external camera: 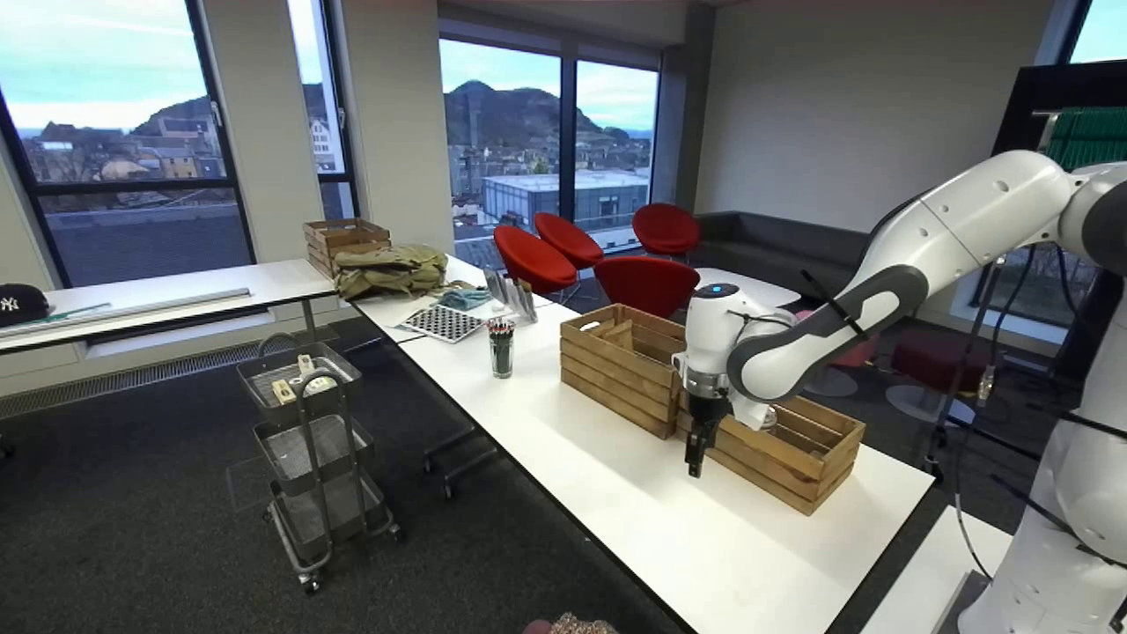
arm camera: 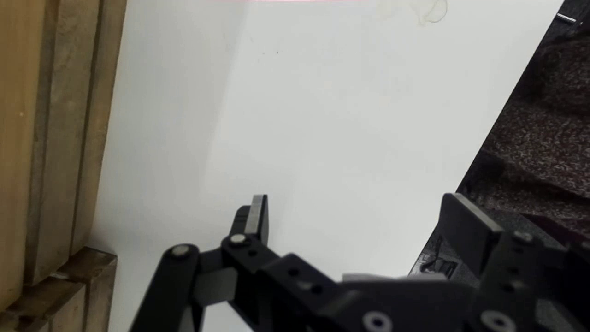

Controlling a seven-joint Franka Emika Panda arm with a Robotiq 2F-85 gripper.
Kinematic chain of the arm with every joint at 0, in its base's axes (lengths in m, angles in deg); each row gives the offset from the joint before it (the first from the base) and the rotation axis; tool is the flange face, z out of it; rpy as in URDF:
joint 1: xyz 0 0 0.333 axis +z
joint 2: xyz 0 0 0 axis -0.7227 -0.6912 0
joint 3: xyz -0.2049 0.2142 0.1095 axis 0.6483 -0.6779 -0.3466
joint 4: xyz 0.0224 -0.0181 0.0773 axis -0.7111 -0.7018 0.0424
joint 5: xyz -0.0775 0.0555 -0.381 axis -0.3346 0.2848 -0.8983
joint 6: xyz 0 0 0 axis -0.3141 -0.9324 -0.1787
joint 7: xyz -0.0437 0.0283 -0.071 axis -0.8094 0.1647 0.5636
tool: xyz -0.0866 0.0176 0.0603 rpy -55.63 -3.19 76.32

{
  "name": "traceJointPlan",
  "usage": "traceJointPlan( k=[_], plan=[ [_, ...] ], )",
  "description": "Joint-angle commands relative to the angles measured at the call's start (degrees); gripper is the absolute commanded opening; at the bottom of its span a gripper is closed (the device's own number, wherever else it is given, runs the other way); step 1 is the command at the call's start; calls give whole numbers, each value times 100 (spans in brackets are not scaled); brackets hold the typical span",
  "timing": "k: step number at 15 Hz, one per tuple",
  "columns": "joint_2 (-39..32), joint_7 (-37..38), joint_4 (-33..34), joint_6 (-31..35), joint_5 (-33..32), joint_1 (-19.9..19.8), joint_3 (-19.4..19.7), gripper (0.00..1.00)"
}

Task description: Put the fleece on the table

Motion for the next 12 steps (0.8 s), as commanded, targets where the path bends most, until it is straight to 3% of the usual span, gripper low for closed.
traceJointPlan(
  k=[1, 7, 12],
  plan=[
    [-573, -238, 402, 164, 61, 265, -205, 100],
    [-1479, -252, 1437, -144, -184, 892, -570, 100],
    [-2409, -417, 2706, -812, -258, 1502, -760, 100]
  ],
)
